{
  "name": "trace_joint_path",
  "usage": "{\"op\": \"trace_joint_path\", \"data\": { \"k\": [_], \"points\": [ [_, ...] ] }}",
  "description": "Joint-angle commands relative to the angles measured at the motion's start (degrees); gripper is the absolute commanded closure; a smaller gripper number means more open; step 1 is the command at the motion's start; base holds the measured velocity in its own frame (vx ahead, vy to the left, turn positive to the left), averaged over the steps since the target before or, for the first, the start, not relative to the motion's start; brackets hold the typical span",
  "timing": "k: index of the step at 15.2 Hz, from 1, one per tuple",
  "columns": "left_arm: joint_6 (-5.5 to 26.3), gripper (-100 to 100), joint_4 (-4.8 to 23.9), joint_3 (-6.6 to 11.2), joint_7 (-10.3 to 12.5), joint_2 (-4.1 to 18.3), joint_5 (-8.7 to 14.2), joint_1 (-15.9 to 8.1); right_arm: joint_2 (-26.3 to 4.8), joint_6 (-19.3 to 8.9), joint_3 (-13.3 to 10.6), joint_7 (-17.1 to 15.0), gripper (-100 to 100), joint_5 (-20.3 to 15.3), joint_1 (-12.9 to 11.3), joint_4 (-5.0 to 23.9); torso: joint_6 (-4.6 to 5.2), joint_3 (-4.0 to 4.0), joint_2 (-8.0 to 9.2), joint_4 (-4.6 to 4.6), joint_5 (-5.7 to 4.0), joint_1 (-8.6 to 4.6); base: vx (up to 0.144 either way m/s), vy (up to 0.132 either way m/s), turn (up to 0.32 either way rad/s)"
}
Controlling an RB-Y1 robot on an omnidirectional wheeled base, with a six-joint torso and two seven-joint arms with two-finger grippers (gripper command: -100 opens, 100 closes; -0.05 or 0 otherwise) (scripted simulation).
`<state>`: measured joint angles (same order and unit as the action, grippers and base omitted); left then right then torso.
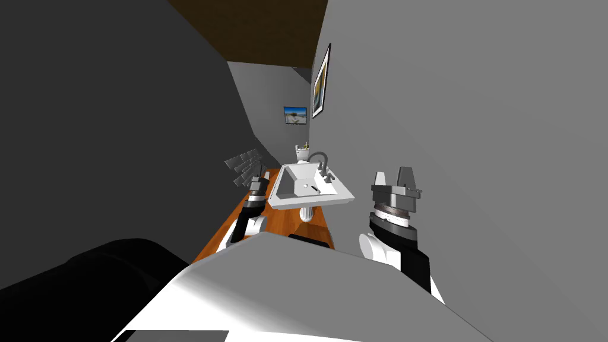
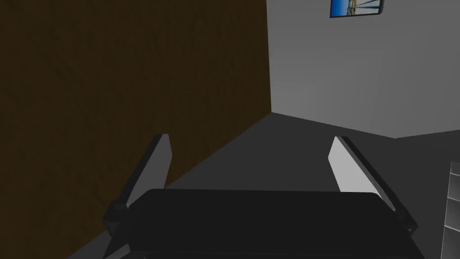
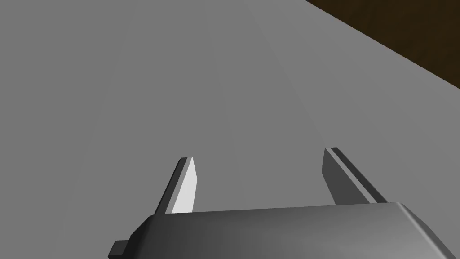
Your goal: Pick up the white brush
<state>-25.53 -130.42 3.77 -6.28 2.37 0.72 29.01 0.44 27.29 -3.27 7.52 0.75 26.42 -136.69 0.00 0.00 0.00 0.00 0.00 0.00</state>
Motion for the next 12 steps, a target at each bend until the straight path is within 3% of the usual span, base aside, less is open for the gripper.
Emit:
{"op": "trace_joint_path", "data": {
  "k": [1, 5, 12],
  "points": [
    [1.9, -100, 0.7, -0.15, 0.2, 2.1, 0.1, -0.8, 0.0, 0.0, 0.0, 0.0, 0, 0.0, 0.0, 0.0, 0.0, 0.0, 0.0, 0.0, 0.0, 0.0, 0.011, 0.001, -0.05],
    [6.0, -100, 2.3, -0.51, 0.6, 4.3, 0.5, -2.9, 0.0, 0.0, 0.0, 0.0, 0, 0.0, 0.0, 0.0, 0.02, -0.08, -0.14, -0.03, 0.01, 0.06, 0.034, 0.01, -0.083],
    [13.6, -100, 4.8, -1.07, 1.2, 6.0, 1.0, -6.1, 0.0, 0.0, 0.0, 0.0, 0, 0.0, 0.0, 0.0, 0.02, -0.11, -0.2, -0.04, 0.02, 0.07, 0.036, 0.015, -0.086]
  ]
}}
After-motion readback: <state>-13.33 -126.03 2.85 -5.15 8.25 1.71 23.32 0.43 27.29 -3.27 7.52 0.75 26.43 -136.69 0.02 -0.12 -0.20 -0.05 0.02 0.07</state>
